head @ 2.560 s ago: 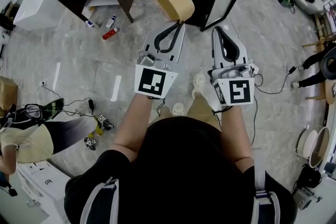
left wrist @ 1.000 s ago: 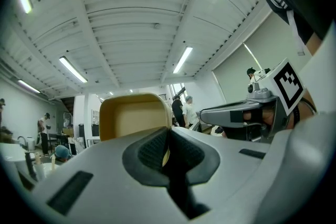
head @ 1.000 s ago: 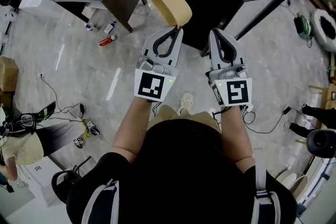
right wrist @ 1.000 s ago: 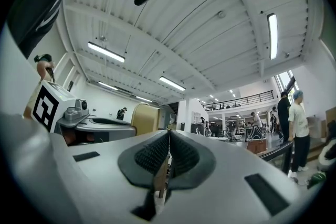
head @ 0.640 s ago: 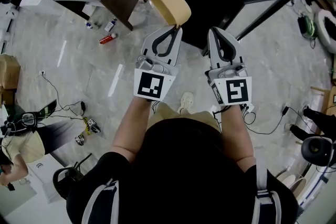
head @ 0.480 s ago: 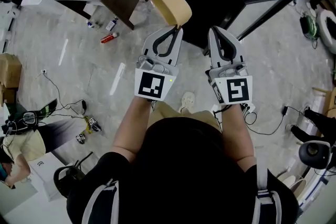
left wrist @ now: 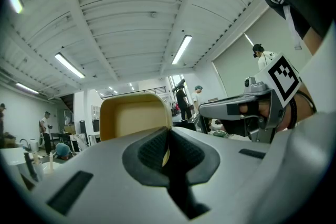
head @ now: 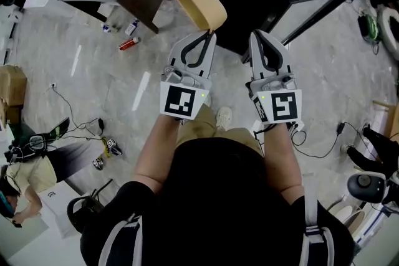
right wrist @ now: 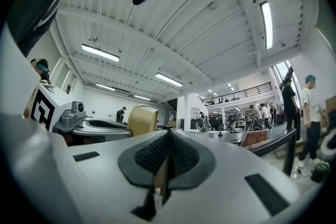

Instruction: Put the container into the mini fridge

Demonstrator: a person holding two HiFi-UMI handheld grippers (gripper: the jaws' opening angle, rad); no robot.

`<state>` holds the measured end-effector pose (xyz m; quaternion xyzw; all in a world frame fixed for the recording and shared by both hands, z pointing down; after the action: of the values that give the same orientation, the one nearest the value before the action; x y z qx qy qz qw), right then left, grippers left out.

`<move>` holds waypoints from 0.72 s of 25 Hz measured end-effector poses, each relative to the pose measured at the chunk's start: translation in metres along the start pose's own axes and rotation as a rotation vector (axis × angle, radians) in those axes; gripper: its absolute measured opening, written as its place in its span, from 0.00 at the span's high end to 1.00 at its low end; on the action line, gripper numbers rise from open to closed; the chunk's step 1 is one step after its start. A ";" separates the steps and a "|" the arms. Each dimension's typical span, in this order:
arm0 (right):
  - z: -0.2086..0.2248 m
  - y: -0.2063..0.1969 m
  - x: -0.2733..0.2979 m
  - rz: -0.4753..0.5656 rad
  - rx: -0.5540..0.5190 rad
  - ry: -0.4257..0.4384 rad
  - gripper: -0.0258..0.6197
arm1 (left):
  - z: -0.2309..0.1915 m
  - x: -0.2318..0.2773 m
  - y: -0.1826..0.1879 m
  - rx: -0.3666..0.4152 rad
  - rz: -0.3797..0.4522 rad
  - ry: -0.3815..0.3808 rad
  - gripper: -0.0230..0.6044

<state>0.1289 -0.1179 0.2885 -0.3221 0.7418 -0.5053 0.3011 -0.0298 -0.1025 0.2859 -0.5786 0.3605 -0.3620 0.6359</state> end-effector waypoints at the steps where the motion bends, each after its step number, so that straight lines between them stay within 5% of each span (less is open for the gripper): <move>1: 0.003 -0.002 0.000 -0.003 0.001 -0.010 0.90 | -0.001 0.001 -0.001 0.002 -0.001 -0.003 0.92; 12: 0.015 -0.022 0.006 -0.044 0.029 -0.068 0.90 | -0.010 0.028 -0.027 -0.006 -0.069 -0.073 0.92; 18: 0.027 -0.041 0.018 -0.087 0.041 -0.086 0.90 | -0.013 0.048 -0.049 0.067 -0.188 -0.110 0.92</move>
<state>0.1458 -0.1581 0.3166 -0.3690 0.7030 -0.5188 0.3170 -0.0202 -0.1545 0.3318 -0.6073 0.2570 -0.3995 0.6368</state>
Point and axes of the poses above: the fingertips, and each gripper's own axes: x forward along the fingers, z to its right, y out of its top, the point moved 7 cm from there along -x, backward along the fingers, and after that the axes turned 15 degrees about -x, right-handed, at the moved point
